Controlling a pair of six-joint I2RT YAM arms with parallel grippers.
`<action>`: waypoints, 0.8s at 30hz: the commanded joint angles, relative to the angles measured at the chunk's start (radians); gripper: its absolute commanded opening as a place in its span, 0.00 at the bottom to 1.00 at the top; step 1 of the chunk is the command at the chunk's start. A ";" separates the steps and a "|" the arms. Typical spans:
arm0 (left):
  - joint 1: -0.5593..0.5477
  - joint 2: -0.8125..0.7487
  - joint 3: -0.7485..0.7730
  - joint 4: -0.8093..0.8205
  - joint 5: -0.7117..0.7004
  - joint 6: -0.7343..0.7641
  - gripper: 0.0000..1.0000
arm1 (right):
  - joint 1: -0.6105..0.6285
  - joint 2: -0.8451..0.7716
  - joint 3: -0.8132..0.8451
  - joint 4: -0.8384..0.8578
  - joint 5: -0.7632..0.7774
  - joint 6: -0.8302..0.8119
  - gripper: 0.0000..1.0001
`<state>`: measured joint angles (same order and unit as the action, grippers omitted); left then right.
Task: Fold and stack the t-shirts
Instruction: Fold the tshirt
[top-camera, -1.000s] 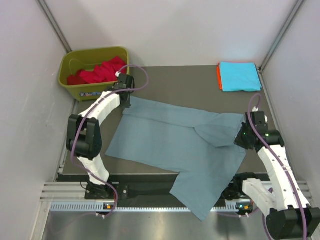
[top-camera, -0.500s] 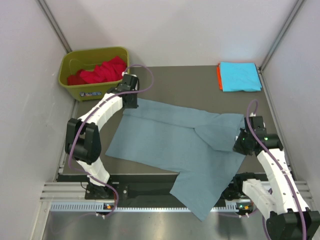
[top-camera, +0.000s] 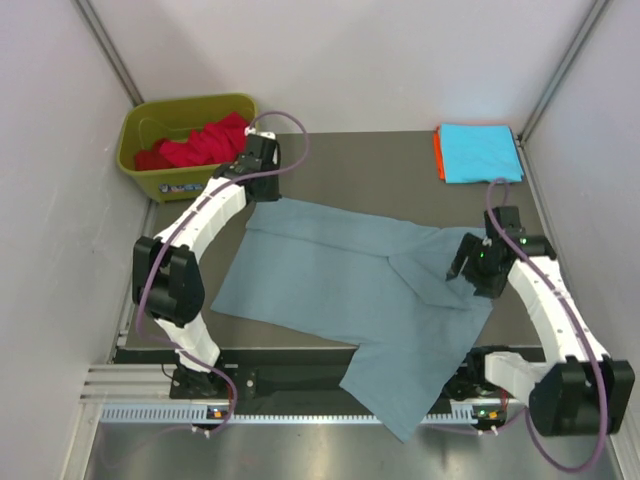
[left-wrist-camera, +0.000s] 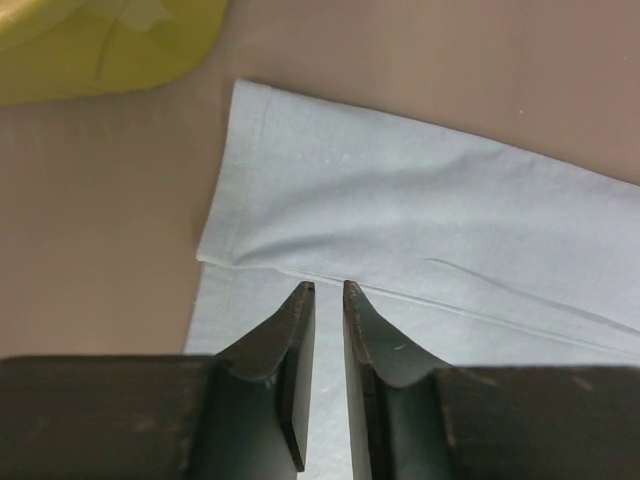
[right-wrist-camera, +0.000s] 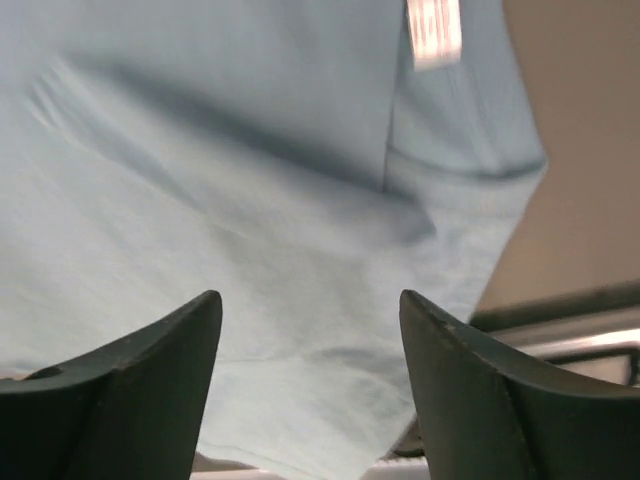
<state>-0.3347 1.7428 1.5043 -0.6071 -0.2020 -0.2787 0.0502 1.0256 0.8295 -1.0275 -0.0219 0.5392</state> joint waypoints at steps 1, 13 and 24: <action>0.002 0.020 0.018 -0.014 0.030 -0.043 0.22 | -0.114 0.103 0.130 0.156 0.025 -0.062 0.73; -0.001 0.075 -0.078 0.077 0.134 -0.010 0.22 | -0.286 0.459 0.345 0.333 0.025 -0.123 0.44; -0.116 0.107 -0.114 0.208 0.720 -0.063 0.34 | -0.253 0.375 0.165 0.164 -0.188 -0.124 0.62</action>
<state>-0.3859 1.8675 1.4181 -0.5129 0.2916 -0.3073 -0.2207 1.4464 1.0401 -0.7765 -0.1249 0.4225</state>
